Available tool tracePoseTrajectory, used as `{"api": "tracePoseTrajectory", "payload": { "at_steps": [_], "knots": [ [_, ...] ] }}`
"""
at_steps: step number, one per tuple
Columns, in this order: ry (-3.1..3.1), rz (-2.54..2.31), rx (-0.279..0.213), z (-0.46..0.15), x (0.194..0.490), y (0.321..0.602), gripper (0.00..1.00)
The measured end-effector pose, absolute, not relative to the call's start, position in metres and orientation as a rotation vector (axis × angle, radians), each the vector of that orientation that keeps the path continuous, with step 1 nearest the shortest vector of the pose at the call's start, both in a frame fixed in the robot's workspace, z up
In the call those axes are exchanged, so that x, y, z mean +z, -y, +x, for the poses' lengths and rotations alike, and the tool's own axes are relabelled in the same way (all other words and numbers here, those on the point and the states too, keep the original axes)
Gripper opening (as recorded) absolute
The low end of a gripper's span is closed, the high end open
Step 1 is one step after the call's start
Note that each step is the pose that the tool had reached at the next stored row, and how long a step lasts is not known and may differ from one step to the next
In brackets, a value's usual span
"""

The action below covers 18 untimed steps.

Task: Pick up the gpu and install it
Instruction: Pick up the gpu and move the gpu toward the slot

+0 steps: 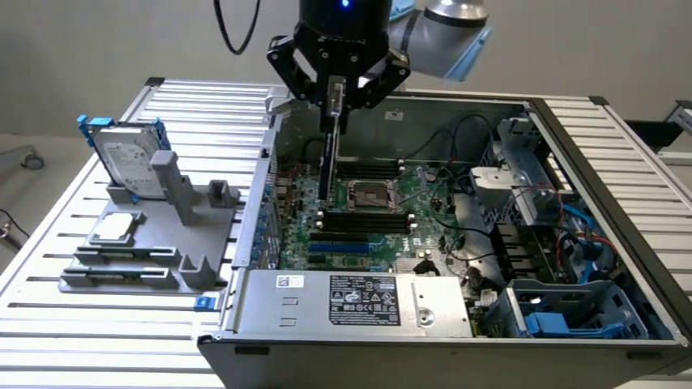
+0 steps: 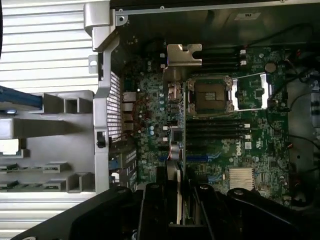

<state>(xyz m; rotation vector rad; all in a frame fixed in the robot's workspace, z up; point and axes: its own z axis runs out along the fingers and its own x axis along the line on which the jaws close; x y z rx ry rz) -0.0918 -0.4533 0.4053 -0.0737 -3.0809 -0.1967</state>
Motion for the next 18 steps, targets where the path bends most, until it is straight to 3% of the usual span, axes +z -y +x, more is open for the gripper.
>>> {"api": "tracePoseTrajectory", "payload": {
  "at_steps": [18],
  "knots": [
    [3.082, -0.074, -0.189, -0.025, 0.378, 0.435, 0.27]
  ]
}}
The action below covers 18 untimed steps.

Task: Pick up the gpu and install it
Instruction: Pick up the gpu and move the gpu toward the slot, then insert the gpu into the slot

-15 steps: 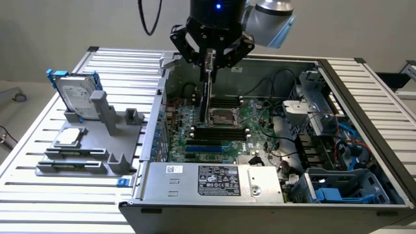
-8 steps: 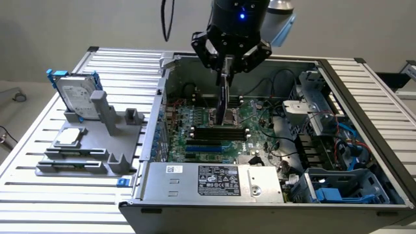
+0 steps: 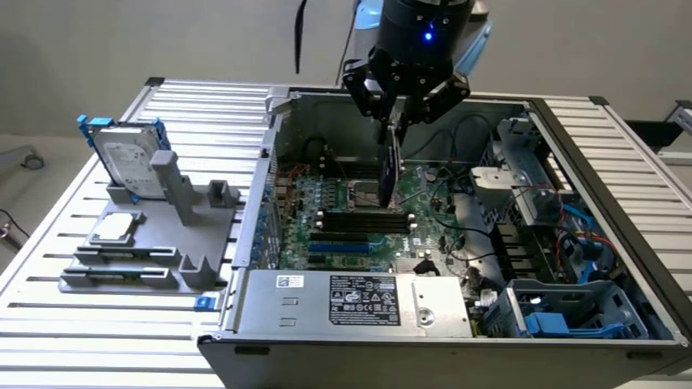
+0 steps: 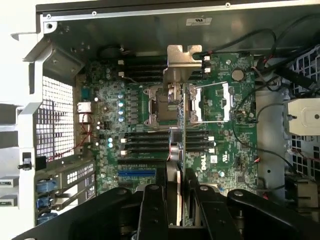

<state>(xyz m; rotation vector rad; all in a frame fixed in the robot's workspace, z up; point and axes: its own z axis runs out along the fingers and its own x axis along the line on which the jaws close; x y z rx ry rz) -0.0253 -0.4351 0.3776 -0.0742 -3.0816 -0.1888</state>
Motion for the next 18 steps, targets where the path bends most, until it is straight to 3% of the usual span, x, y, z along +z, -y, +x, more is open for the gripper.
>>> {"api": "tracePoseTrajectory", "payload": {
  "at_steps": [18],
  "knots": [
    [3.086, 0.024, -0.187, -0.0265, 0.3756, 0.4348, 0.27]
  ]
}}
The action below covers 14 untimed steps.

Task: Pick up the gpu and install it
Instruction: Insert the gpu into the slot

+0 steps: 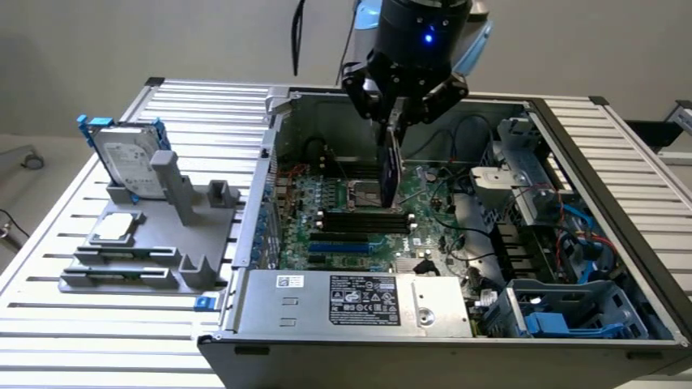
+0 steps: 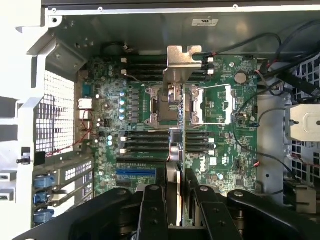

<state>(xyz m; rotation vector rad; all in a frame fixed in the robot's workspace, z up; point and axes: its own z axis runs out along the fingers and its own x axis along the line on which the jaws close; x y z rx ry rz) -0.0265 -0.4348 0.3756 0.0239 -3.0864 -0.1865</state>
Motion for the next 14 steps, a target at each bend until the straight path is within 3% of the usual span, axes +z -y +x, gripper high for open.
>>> {"api": "tracePoseTrajectory", "payload": {
  "at_steps": [14],
  "knots": [
    [3.045, 0.414, -0.175, -0.027, 0.365, 0.435, 0.27]
  ]
}}
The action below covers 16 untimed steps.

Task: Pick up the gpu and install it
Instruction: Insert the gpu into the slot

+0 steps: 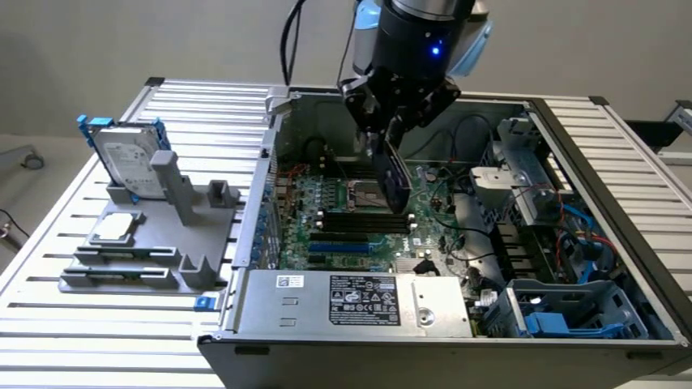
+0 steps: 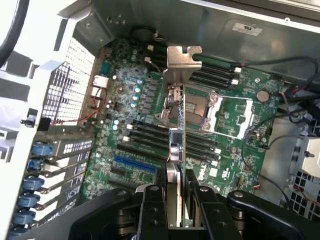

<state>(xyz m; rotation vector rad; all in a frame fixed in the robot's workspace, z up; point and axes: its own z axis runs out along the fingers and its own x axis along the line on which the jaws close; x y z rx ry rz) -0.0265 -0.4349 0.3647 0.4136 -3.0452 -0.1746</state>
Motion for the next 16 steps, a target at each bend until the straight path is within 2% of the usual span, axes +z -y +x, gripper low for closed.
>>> {"api": "tracePoseTrajectory", "payload": {
  "at_steps": [16],
  "knots": [
    [2.939, 0.846, -0.158, -0.027, 0.352, 0.435, 0.27]
  ]
}}
